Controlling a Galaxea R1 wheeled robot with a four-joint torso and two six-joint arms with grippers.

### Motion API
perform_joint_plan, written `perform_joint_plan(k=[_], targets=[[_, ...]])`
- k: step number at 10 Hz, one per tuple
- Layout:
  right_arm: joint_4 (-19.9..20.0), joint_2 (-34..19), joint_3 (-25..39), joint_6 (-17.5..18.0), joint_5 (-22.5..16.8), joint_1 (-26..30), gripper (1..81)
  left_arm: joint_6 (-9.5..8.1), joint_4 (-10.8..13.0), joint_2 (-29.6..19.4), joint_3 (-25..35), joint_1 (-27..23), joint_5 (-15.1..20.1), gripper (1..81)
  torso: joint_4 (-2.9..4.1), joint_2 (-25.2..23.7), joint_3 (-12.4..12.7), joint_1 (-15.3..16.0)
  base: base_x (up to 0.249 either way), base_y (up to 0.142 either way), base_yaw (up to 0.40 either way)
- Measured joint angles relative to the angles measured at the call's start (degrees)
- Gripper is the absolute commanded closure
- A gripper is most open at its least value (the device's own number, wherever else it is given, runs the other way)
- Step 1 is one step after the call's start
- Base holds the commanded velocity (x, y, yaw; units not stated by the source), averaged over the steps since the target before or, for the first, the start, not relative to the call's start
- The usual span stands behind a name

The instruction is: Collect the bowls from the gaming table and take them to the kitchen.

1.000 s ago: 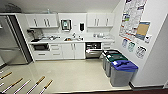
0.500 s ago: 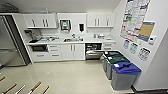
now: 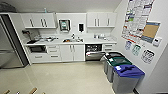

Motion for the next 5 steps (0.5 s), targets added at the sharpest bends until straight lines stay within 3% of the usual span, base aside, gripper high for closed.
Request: perform_joint_plan(k=[5], targets=[[0.0,0.0,0.0,0.0,0.0,0.1,81.1,-0.02,0.0,0.0,0.0,0.0,0.1,81.1,0.0,0.0,0.0,0.0,0.143,0.0,0.0]])
